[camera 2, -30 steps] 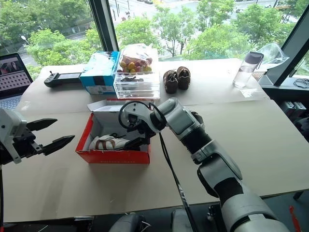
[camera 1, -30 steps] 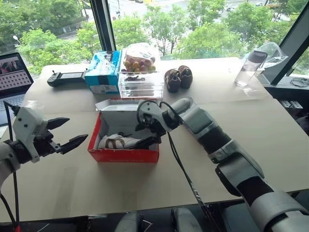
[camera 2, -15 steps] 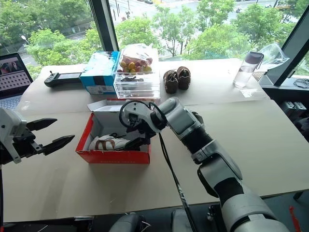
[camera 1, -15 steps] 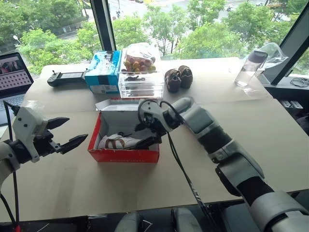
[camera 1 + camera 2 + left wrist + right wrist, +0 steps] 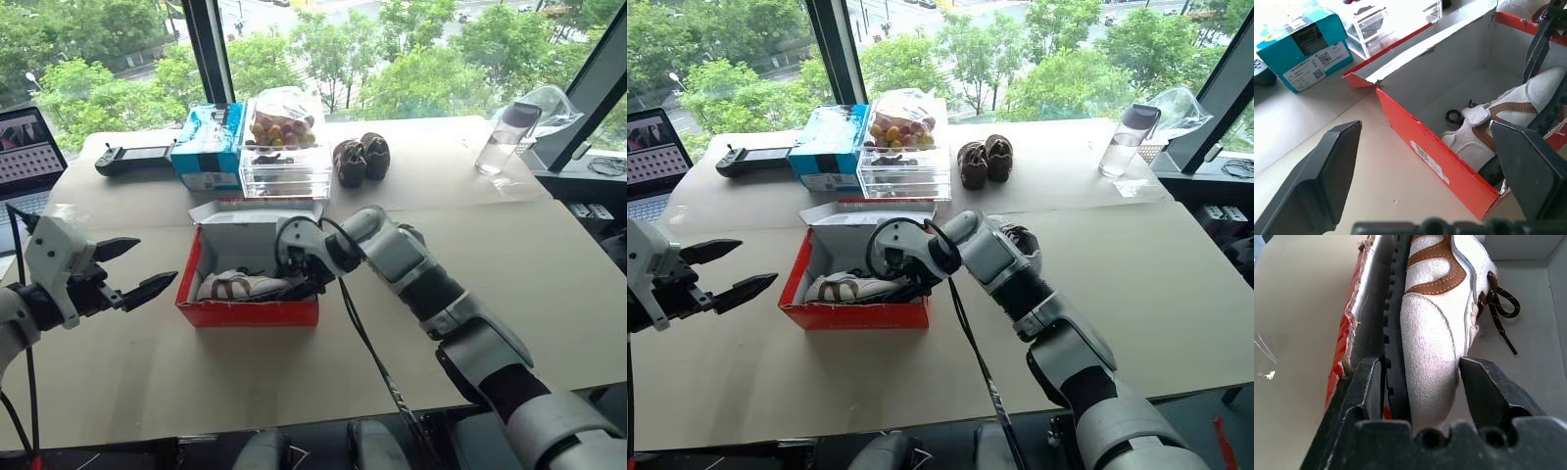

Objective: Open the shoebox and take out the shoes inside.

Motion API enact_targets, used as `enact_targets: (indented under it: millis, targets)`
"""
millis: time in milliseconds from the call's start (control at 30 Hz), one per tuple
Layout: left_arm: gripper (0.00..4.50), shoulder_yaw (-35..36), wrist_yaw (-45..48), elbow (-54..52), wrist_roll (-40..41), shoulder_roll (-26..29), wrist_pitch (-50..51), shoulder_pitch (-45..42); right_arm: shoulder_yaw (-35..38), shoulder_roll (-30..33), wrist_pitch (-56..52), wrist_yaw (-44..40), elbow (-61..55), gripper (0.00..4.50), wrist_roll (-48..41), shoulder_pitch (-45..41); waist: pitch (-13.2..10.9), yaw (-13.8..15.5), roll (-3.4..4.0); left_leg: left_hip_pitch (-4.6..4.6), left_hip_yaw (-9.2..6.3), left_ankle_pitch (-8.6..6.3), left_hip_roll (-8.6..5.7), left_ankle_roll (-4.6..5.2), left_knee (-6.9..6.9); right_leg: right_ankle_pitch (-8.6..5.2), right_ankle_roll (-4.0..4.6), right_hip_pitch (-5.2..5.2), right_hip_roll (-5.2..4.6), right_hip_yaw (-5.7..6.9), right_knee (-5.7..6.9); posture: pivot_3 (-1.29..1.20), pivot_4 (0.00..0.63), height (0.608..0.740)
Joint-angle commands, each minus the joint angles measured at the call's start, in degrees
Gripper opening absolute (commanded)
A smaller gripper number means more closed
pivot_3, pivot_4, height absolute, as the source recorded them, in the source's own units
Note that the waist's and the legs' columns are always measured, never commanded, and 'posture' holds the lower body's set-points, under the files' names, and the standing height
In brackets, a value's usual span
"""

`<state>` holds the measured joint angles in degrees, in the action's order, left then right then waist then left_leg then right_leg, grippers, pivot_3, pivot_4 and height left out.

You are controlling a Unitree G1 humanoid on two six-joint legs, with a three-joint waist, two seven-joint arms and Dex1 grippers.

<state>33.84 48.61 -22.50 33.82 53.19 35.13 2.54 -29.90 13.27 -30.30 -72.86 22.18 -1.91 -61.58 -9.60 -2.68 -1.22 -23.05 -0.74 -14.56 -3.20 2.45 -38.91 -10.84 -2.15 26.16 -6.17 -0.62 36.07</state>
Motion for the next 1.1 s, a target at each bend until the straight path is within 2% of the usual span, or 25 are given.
enact_targets:
  millis: [33, 100, 267, 467, 600, 667, 833, 1000, 1100]
  targets:
    - [4.5, 1.12, 0.36, -0.3, -0.07, 0.69, -1.32, -0.73, 2.5, -0.45, -0.3, 0.51, -1.88, 1.01, -1.2, -1.26, 0.0, 0.01, 0.0, 0.0, 0.0, 0.0, 0.0, 0.0, 0.0, 0.0, 0.0, 0.0, 0.0, 0.0, 0.0, 0.0, 0.15, 0.74]
    - [4.5, 1.06, 0.45, -0.23, -0.13, 0.71, -1.39, -0.83, 3.25, -0.57, -0.75, 0.76, -2.52, 0.5, -1.67, -1.59, 0.0, 0.01, 0.0, -0.01, 0.0, 0.01, 0.0, -0.01, 0.0, 0.0, 0.0, 0.01, 0.0, 0.0, 0.0, 0.0, 0.15, 0.74]
    - [4.5, -0.25, 0.7, 0.52, -0.51, 0.71, -1.78, -2.08, 7.3, -0.74, -3.27, 2.31, -3.65, 0.46, -4.01, -3.53, 0.0, 0.09, 0.0, -0.02, 0.0, 0.01, 0.0, -0.01, 0.0, 0.0, 0.0, 0.01, 0.0, 0.0, -0.01, 0.0, 0.15, 0.74]
    - [4.5, -3.65, 1.42, 2.88, -1.45, 0.73, -2.92, -5.27, 19.37, -2.17, -17.43, 7.31, -1.25, 0.46, -12.7, -8.98, 0.0, 0.09, 0.0, -0.07, -0.01, 0.01, 0.0, -0.01, 0.01, 0.0, 0.01, 0.05, 0.0, 0.01, -0.01, 0.0, 0.15, 0.74]
    - [4.5, -6.78, 2.21, 5.54, -2.11, 0.79, -4.21, -8.46, 29.57, 3.39, -22.85, 12.08, 4.86, 0.46, -16.62, -15.46, 0.0, 0.55, 0.0, -0.15, -0.04, 0.01, -0.02, 0.0, 0.0, 0.01, 0.02, 0.06, -0.02, 0.04, -0.01, 0.0, 0.15, 0.74]
    - [4.5, -8.0, 2.75, 6.88, -2.55, 0.72, -4.87, -9.7, 27.77, 8.66, -15.17, 13.65, 6.54, 0.46, -11.87, -15.71, 0.0, 0.91, 0.0, -0.17, -0.1, 0.0, -0.05, 0.0, -0.01, 0.01, 0.02, 0.04, -0.05, 0.13, -0.07, 0.0, 0.15, 0.74]
    - [4.5, -12.08, 4.09, 10.44, -3.68, 0.36, -6.66, -13.94, 22.89, 20.44, 2.99, 26.79, 19.53, 0.46, 2.64, -16.86, 0.0, 1.3, -0.03, -0.23, -0.03, 0.08, -0.12, -0.12, -0.01, 0.02, 0.01, 0.04, -0.09, 0.16, -0.1, 0.0, 0.15, 0.74]
    - [4.5, -15.15, 5.28, 13.6, -4.71, 0.12, -8.07, -17.77, 17.9, 28.65, 13.98, 35.51, 29.72, 0.46, 13.07, -13.31, -0.02, 0.37, -0.04, -0.26, 0.24, 0.16, -0.05, -0.25, 0.08, 0.01, 0.01, 0.16, -0.05, -0.03, -0.12, 0.0, 0.15, 0.74]
    - [4.5, -16.51, 5.83, 14.88, -5.24, -0.09, -8.66, -19.4, 15.56, 30.2, 18.48, 37.54, 32.47, 0.46, 16.55, -8.86, -0.01, 0.01, -0.05, -0.24, 0.33, 0.09, -0.01, -0.13, 0.07, 0.02, -0.01, 0.08, -0.06, -0.06, -0.09, 0.0, 0.15, 0.74]
